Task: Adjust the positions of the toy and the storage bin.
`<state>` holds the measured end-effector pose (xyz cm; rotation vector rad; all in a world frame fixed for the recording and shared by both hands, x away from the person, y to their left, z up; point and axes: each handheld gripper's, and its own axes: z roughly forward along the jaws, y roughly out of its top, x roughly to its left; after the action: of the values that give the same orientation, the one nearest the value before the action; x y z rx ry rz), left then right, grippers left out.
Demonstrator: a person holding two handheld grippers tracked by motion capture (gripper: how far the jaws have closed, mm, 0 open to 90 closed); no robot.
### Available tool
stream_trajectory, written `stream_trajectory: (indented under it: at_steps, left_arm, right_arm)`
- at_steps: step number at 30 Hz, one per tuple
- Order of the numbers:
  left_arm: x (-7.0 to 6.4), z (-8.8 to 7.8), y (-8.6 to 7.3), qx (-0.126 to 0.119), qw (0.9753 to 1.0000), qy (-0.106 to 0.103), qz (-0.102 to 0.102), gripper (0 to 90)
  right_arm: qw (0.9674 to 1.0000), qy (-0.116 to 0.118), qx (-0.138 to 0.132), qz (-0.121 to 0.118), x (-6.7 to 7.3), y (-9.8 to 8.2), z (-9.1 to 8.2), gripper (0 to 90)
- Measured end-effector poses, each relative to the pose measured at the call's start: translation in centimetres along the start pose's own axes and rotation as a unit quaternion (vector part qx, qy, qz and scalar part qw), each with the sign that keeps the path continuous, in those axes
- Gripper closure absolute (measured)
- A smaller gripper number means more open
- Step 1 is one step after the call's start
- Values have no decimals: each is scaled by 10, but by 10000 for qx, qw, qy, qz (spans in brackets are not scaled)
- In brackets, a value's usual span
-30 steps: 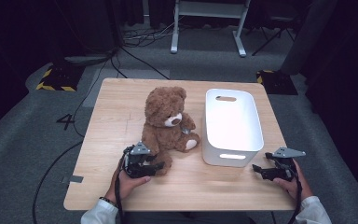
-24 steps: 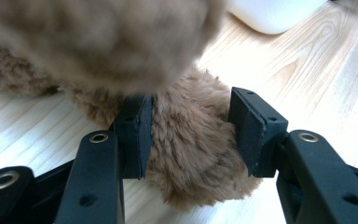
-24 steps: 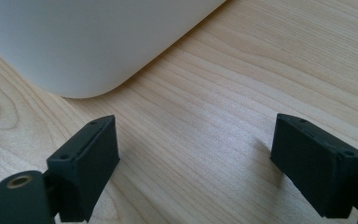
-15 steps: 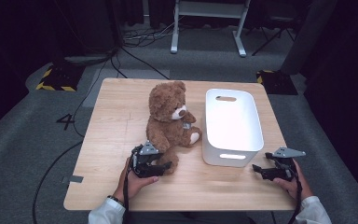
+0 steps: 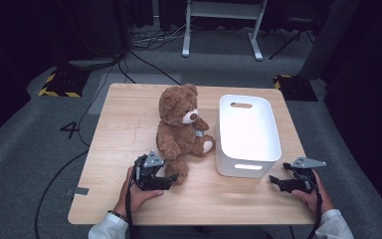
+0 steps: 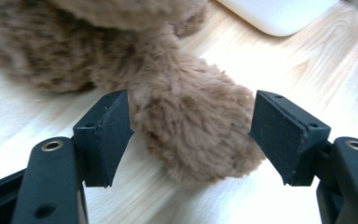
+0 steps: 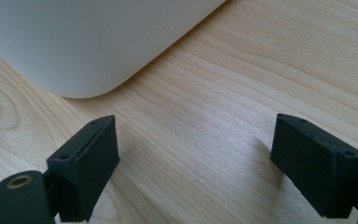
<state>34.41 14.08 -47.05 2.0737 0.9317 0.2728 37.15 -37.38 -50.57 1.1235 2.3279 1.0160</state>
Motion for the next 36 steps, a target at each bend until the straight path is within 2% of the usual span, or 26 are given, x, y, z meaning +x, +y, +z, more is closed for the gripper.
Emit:
stream_trajectory:
  at_steps: [1, 2, 3, 5, 7, 9, 13, 15, 16, 17, 18, 20, 22, 23, 24, 26, 28, 29, 31, 33, 34, 36]
  left_arm:
    - [2, -3, 0, -22, 10000, 78, -54, 258]
    - [7, -9, 0, -129, 9997, 180, -112, 199]
    - [7, -9, 0, -129, 9997, 180, -112, 186]
    - [15, -17, 4, -309, 9990, 219, -221, 164]
    - [20, -23, 11, -453, 9983, 302, -225, 157]
    - [27, -31, 24, -577, 9971, 417, -259, 158]
    - [34, -41, 50, -873, 9956, 303, -129, 156]
    - [39, -44, 62, -1020, 9939, 350, -227, 157]
    - [45, -44, 69, -1158, 9924, 260, -334, 157]
    - [51, -43, 78, -1294, 9905, 66, -456, 156]
    - [54, -41, 85, -1327, 9900, 7, -484, 157]
    - [56, -33, 96, -1170, 9920, 181, -426, 157]
    - [58, -21, 106, -1052, 9933, 187, -448, 158]
    - [59, -16, 110, -937, 9941, 343, -432, 159]
    - [61, -11, 112, -908, 9935, 460, -507, 159]
    - [68, -2, 113, -891, 9927, 387, -708, 159]
    - [72, 8, 113, -729, 9934, 474, -745, 158]
    - [73, 12, 113, -709, 9937, 382, -775, 158]
    - [75, 21, 113, -555, 9948, 337, -781, 159]
    - [74, 33, 113, -333, 9954, 408, -803, 158]
    - [75, 42, 113, -103, 9956, 541, -763, 159]
    - [77, 50, 114, -47, 9945, 528, -899, 217]
  right_arm:
    - [10000, -1, 0, -1, 0, 0, 0, 147]
    - [10000, -1, -1, -1, 0, 0, 0, 147]
    - [10000, -1, 0, 0, 0, 0, 0, 147]
    - [10000, -1, 0, 0, 0, 0, 0, 147]
    - [10000, -1, 0, 0, 0, 0, 0, 147]
    - [10000, 0, 0, 0, 0, 0, 0, 147]
    - [10000, -1, 0, 0, 0, 0, 0, 147]
    - [10000, 0, 0, 0, 0, 0, 0, 147]
    - [10000, 0, 0, 0, 0, 0, 0, 147]
    - [10000, 1, 2, -3, 0, 0, 0, 147]
    - [10000, 0, -1, -1, 0, 0, 0, 147]
    - [10000, 0, 0, 0, 0, 0, 0, 147]
    - [10000, 0, -1, -1, 0, 0, 0, 147]
    - [10000, -1, -1, -2, 0, 0, 0, 147]
    - [10000, -1, -1, -1, 0, 0, 0, 147]
    - [10000, -1, -1, 0, 0, 0, 0, 147]
    - [10000, 1, -1, -1, 0, 0, 0, 147]
    - [10000, 2, 0, -2, 0, 0, 0, 147]
    - [10000, -2, -3, 0, 0, 0, 0, 147]
    - [10000, -1, -3, 0, 0, 0, 0, 147]
    - [10000, 2, -1, -2, 0, 0, 0, 147]
    - [10000, -1, -3, 0, 0, 0, 0, 147]
